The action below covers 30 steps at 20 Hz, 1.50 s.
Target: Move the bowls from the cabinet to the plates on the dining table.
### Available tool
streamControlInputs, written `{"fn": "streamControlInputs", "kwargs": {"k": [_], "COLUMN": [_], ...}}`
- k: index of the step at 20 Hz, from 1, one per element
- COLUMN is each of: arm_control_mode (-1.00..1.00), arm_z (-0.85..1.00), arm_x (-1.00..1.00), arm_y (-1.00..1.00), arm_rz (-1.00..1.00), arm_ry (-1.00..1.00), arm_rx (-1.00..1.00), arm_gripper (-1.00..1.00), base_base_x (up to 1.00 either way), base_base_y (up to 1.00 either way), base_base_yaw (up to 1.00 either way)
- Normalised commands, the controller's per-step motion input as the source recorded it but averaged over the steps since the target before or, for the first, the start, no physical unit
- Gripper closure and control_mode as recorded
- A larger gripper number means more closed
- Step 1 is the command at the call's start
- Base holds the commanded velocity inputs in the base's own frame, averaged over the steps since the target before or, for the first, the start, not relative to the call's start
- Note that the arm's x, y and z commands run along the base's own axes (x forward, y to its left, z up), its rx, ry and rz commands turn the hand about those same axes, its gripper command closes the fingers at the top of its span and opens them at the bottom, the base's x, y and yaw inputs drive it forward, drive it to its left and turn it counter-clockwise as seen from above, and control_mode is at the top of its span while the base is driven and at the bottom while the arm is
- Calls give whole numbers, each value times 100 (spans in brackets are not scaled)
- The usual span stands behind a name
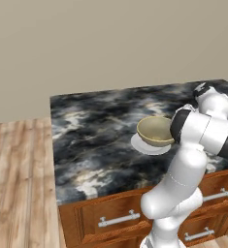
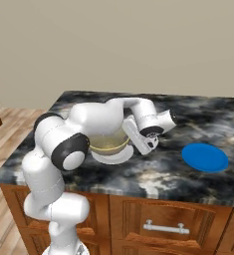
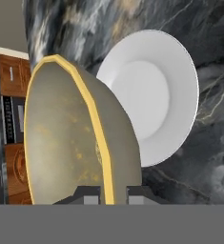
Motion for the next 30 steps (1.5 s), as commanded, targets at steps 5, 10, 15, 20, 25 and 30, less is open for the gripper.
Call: {"fn": "streamControlInputs", "kwargs": {"k": [5, 10, 15, 20, 25, 30], "arm_control_mode": [-100, -100, -100, -100, -100, -100], "arm_z": [-18, -18, -17, -17, -18, -19], "arm_x": [19, 20, 22, 23, 23, 22], "arm_y": [-6, -3, -2, -1, -1, -1], "arm_rz": [0, 0, 0, 0, 0, 0], "arm_ry": [0, 0, 0, 0, 0, 0], "arm_rx": [1, 0, 1, 1, 1, 0], "arm_gripper": [100, 100, 100, 100, 100, 100], "base_base_x": [0, 0, 0, 0, 0, 0], "base_base_y": [0, 0, 0, 0, 0, 0], "base_base_yaw": [0, 0, 0, 0, 0, 0]}}
